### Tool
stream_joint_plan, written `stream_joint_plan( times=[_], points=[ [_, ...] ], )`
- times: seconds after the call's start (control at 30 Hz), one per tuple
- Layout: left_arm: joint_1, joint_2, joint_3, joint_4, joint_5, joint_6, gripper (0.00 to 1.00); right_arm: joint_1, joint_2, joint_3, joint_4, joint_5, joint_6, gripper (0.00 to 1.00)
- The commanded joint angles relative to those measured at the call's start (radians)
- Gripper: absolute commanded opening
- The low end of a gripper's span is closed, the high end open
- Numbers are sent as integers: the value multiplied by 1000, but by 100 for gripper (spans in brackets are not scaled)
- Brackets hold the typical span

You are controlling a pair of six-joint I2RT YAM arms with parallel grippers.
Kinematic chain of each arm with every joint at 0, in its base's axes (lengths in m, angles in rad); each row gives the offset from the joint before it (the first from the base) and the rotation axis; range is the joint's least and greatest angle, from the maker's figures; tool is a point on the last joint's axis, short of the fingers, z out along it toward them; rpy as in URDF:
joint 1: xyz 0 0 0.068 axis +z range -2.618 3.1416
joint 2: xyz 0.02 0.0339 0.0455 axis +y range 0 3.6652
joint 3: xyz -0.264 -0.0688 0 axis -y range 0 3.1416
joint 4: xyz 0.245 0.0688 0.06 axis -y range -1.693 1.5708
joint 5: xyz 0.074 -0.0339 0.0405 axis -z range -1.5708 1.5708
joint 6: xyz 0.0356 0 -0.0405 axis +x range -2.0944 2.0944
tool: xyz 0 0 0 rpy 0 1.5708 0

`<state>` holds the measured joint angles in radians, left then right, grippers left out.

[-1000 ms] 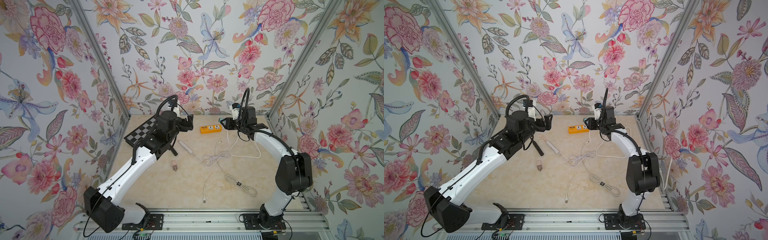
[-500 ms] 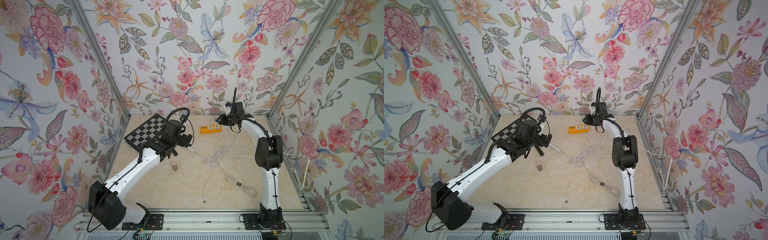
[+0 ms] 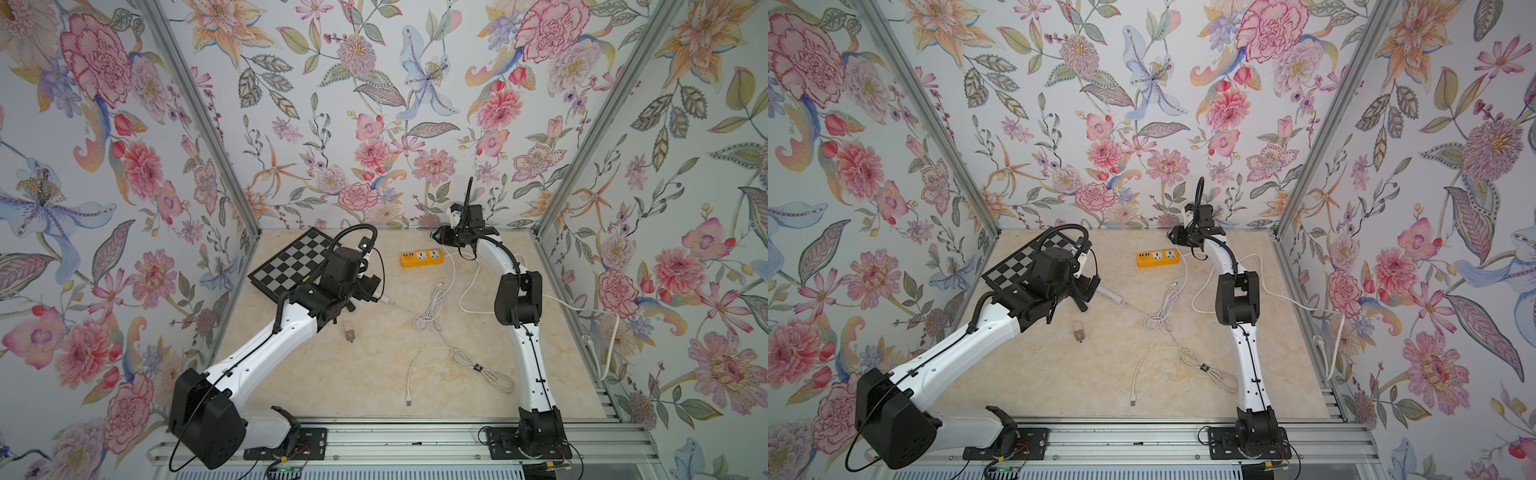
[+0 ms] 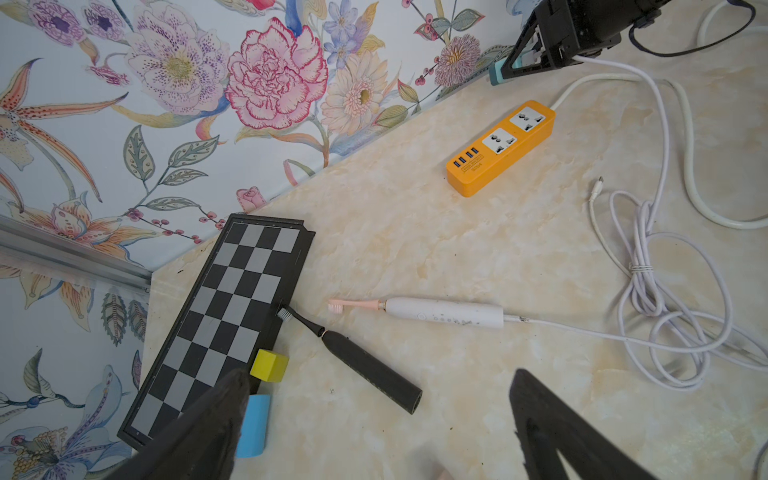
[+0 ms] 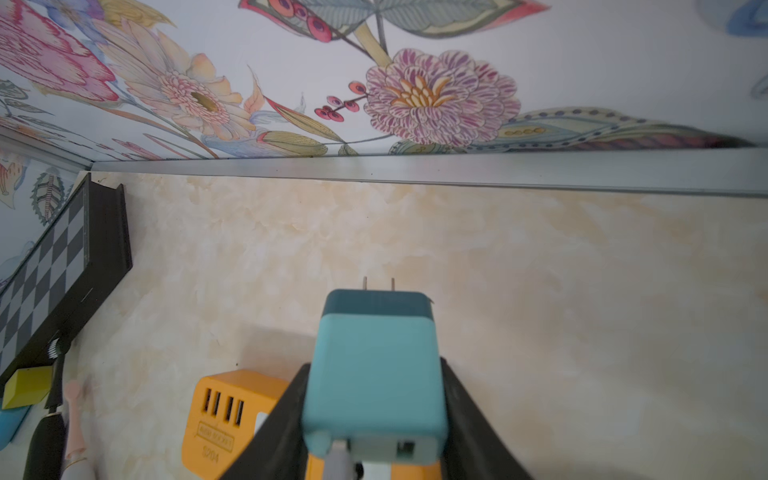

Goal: Charge the electric toothbrush
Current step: Move the socket to the center of the board.

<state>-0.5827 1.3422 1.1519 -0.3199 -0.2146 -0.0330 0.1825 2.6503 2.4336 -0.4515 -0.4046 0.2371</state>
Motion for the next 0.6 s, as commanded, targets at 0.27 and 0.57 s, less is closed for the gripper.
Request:
stream_joint_plan(
  times=[0.27,0.57],
  points=[
    [10,-4,-24,12,14,2,99,41,-17,-47,-184,34,-96,11],
    [13,-23,-35,20,11,-2,99,92,-131,-114,-374,19,-211,12]
  ],
)
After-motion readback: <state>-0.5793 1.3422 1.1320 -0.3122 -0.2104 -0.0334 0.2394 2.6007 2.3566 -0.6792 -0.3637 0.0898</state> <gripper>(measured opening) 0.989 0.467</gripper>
